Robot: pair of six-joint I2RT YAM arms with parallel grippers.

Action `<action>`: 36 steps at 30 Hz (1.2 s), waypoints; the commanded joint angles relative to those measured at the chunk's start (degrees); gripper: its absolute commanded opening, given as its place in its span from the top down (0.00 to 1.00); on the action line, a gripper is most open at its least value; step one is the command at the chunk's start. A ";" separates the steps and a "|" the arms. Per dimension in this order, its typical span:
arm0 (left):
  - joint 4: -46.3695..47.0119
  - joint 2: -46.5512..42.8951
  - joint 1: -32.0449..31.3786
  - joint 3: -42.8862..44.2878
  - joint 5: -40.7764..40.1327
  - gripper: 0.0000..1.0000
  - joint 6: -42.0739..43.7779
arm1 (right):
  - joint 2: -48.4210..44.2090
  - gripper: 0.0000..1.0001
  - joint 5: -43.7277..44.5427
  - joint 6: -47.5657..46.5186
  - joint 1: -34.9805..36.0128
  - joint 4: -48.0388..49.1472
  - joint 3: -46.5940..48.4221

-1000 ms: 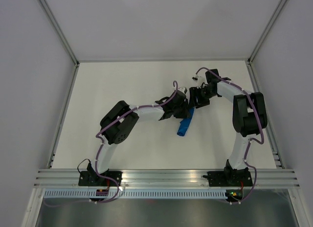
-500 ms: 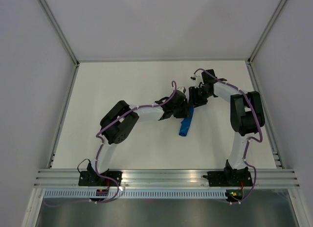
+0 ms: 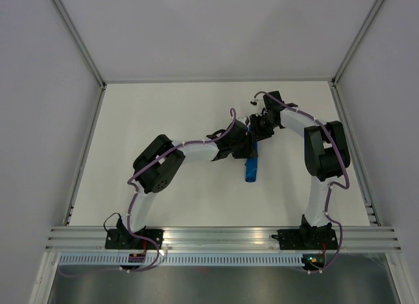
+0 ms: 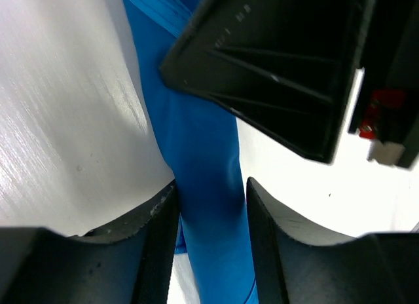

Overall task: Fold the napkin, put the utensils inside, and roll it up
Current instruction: Roll the napkin with the utensil

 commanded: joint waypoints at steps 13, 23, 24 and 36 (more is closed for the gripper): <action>-8.96 -7.67 2.10 -5.70 1.00 0.47 7.82 | 7.18 0.66 12.63 0.11 1.53 -0.68 9.76; -7.90 -13.04 2.54 -9.75 1.53 0.46 8.97 | 14.39 0.66 16.50 -1.30 2.93 -4.28 21.54; -7.29 -13.48 2.54 -10.01 1.70 0.46 8.97 | 15.53 0.66 16.76 -1.21 3.02 -4.80 22.25; -5.97 -18.23 2.63 -13.97 2.76 0.46 9.41 | 18.97 0.57 21.77 -2.26 4.43 -5.69 28.58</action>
